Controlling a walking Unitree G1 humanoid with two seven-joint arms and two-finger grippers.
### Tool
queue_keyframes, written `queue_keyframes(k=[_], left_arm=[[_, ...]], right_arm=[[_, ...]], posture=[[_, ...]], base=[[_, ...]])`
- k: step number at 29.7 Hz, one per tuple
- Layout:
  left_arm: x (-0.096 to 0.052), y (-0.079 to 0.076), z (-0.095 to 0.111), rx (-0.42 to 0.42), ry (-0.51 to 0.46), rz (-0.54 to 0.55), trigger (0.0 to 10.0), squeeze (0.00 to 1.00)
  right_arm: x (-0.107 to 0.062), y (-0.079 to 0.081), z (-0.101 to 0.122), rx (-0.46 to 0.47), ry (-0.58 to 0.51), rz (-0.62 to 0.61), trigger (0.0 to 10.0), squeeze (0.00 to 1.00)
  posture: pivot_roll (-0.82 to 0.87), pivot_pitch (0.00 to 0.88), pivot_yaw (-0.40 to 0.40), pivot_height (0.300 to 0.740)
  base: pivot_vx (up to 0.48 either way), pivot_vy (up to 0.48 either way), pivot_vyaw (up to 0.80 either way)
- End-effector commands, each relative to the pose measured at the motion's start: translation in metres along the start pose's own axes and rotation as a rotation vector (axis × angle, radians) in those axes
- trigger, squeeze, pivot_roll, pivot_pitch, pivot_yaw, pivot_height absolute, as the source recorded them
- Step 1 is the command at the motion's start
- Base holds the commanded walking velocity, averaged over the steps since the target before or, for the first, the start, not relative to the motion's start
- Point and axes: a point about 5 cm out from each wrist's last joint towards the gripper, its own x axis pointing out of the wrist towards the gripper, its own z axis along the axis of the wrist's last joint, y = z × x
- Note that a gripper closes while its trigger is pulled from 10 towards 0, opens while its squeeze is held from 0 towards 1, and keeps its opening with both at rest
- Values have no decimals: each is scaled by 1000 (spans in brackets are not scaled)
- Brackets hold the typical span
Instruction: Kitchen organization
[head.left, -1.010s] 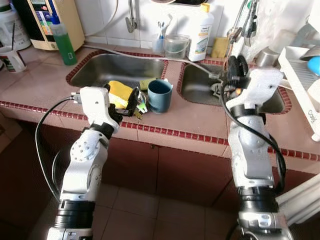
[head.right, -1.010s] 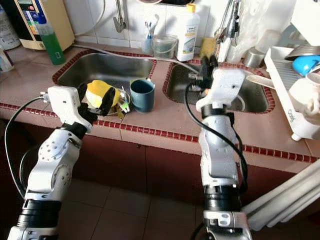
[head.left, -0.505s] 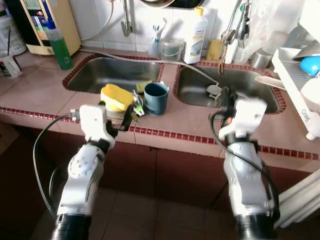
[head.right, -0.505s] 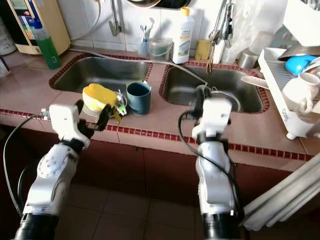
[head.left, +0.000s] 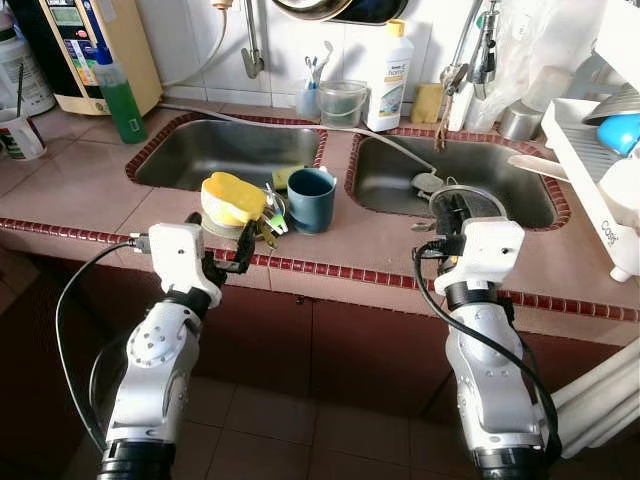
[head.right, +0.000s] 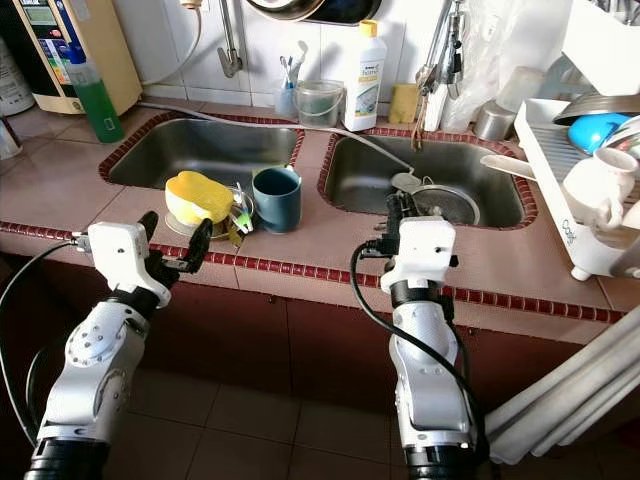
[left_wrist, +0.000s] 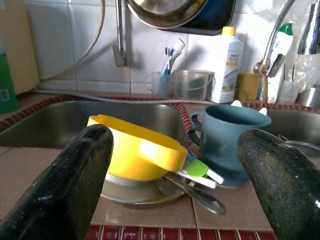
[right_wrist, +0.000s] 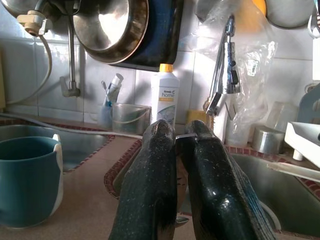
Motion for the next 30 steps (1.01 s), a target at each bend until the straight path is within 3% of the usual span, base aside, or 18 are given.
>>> queue_keyframes(k=[1, 30], left_arm=[[2, 1, 7, 12, -24, -2, 10000, 0], [6, -7, 14, 7, -23, -56, 10000, 0]], right_arm=[[2, -1, 7, 0, -26, -1, 10000, 0], [4, -3, 11, 0, -21, -7, 10000, 0]], posture=[[-177, 0, 38, 740], [-172, 0, 29, 740]], base=[[0, 0, 0], [0, 0, 0]])
